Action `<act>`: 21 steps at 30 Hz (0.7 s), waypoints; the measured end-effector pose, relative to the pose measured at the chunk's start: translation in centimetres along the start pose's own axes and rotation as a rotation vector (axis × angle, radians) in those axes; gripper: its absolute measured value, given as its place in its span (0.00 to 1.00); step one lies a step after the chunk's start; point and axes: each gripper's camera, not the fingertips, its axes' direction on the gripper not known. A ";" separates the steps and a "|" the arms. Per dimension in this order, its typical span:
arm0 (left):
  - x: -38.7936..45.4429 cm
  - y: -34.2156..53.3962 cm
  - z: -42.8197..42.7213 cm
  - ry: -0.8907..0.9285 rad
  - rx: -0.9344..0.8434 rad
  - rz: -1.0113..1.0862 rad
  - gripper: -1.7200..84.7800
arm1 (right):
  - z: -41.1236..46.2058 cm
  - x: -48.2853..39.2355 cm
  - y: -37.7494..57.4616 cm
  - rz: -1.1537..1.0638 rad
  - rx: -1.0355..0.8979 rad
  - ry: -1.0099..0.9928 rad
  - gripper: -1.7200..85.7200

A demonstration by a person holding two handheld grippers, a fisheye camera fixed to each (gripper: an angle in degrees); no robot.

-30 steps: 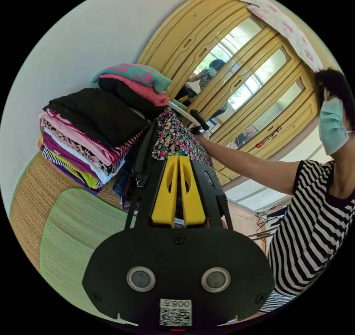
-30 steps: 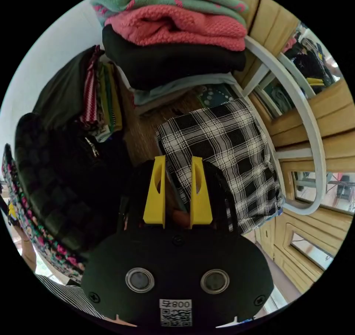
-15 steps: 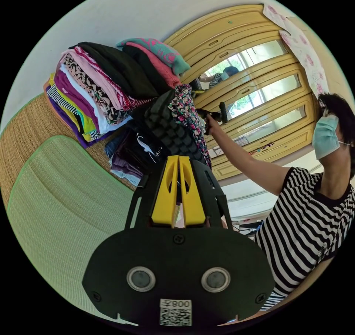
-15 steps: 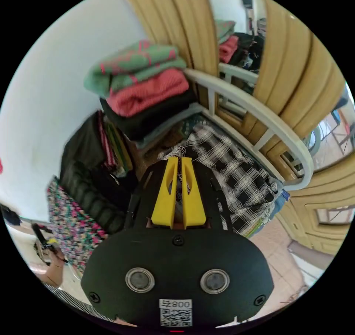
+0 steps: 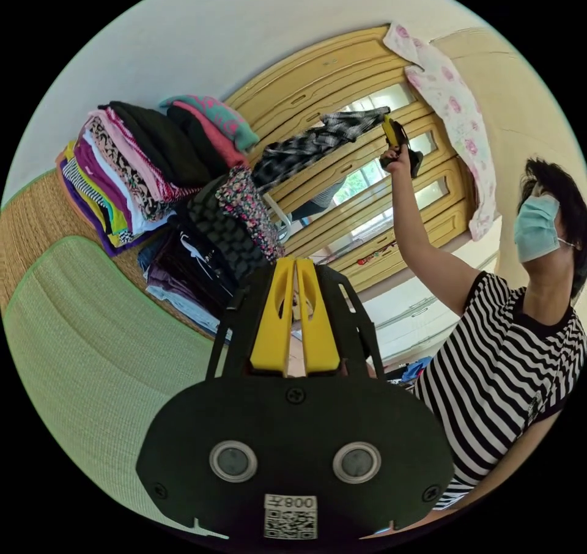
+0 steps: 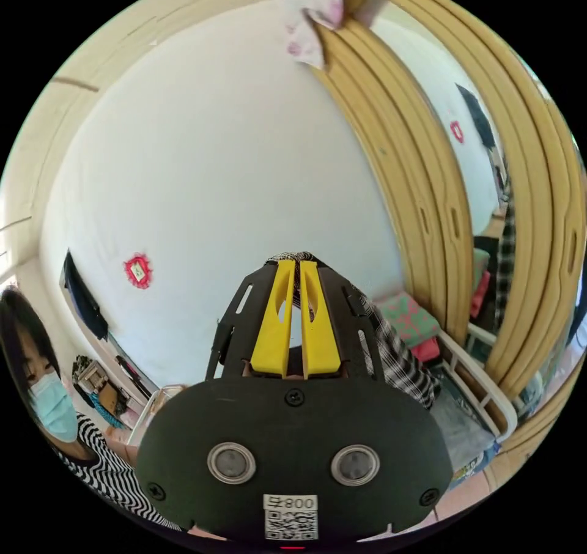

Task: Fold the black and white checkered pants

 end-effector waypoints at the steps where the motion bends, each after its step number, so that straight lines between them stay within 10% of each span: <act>1: 1.3 0.7 -1.7 0.000 0.023 0.023 0.05 | -0.3 -2.7 -1.5 -0.030 0.007 -0.007 0.03; 21: 17.6 19.0 -24.8 -0.271 0.142 0.208 0.17 | -1.7 -37.3 0.4 -0.211 -0.030 -0.440 0.03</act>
